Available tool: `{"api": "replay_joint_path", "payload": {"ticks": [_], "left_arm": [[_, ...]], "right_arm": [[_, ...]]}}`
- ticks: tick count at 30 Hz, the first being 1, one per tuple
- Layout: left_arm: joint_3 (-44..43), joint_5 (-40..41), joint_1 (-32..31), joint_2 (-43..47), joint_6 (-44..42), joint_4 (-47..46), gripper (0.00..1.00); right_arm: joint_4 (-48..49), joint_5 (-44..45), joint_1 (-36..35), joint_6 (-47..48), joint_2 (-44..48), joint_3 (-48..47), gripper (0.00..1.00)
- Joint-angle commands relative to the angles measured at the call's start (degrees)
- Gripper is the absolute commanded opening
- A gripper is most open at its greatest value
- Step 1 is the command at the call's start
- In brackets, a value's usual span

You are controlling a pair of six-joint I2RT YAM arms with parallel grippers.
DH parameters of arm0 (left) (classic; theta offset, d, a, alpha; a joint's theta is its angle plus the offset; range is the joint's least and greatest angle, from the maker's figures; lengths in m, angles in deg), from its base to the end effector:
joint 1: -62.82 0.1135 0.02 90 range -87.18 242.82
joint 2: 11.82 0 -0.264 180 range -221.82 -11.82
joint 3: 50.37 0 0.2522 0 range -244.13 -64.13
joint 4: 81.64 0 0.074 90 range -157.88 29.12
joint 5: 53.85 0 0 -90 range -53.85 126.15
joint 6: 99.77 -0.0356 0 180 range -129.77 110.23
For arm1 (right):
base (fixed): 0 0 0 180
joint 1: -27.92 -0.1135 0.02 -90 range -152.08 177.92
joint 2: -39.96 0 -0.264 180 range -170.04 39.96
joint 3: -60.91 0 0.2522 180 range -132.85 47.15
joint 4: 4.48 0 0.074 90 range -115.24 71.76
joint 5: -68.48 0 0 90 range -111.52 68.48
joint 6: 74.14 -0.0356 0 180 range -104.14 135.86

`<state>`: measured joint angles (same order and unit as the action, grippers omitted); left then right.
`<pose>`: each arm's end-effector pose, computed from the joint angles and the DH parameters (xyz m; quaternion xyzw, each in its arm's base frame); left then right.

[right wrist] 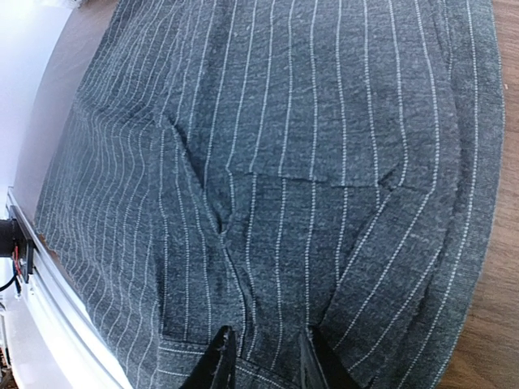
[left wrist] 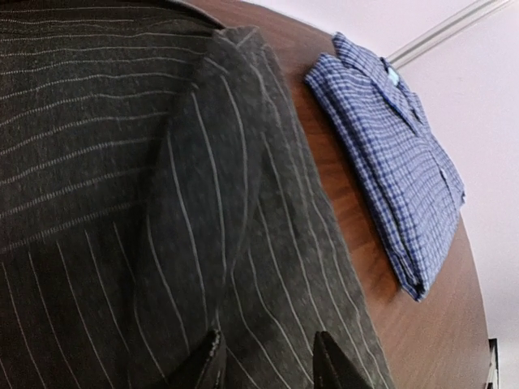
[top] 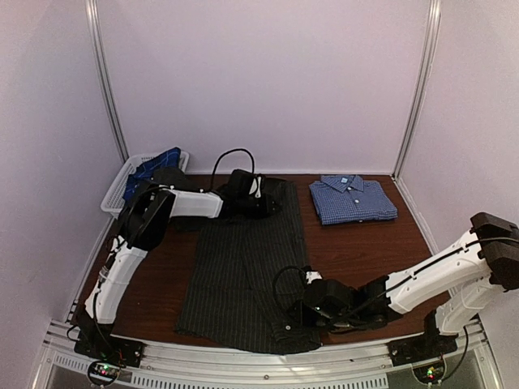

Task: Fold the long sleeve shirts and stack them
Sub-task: Smooth out the sleeve at the center of the board.

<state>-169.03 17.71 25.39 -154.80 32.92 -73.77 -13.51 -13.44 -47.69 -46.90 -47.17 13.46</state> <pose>0.4313 -0.3443 0.1112 0.0377 0.8668 -0.4144 0.2749 0.0727 0.2632 0.1341 -0.0798 0.9304 0.3053 0.1866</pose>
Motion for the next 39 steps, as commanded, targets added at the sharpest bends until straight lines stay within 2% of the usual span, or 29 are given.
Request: {"api": "replay_joint_path", "payload": {"ticks": [1,6,11,17,21,25,32,36,39], "left_arm": [[-12.1,5.4,2.1,-6.6,-0.1,7.2,0.39],[-24.5,5.8,3.7,-14.0,0.4,9.8,0.41],[-29.2,2.8,5.0,-17.8,2.1,9.6,0.42],[-29.2,0.8,5.6,-14.1,-0.2,10.4,0.48],[-26.7,-0.3,6.1,-6.9,-2.7,12.2,0.54],[-13.9,-0.2,6.1,5.7,-6.3,11.9,0.59],[16.3,-0.9,6.1,28.1,-7.2,8.0,0.6],[31.3,-1.1,6.1,38.2,-6.0,6.4,0.6],[40.0,-1.3,5.9,42.5,-5.4,3.7,0.59]], "right_arm": [[2.0,-1.0,0.3,-0.5,-0.1,0.9,0.29],[1.6,-1.7,0.3,-1.2,-0.5,1.2,0.29],[0.7,-2.0,0.2,-1.2,-1.8,0.6,0.29],[0.9,-2.1,0.3,-2.7,-2.3,1.6,0.29],[2.1,-2.6,0.3,-2.7,-1.0,3.5,0.29],[1.4,-1.2,0.4,-1.1,1.7,3.4,0.31],[-2.9,2.3,1.6,1.8,6.4,0.0,0.37],[-1.7,2.2,2.7,2.2,8.0,0.2,0.39],[1.5,-0.4,2.7,2.7,6.6,1.2,0.38]]}}
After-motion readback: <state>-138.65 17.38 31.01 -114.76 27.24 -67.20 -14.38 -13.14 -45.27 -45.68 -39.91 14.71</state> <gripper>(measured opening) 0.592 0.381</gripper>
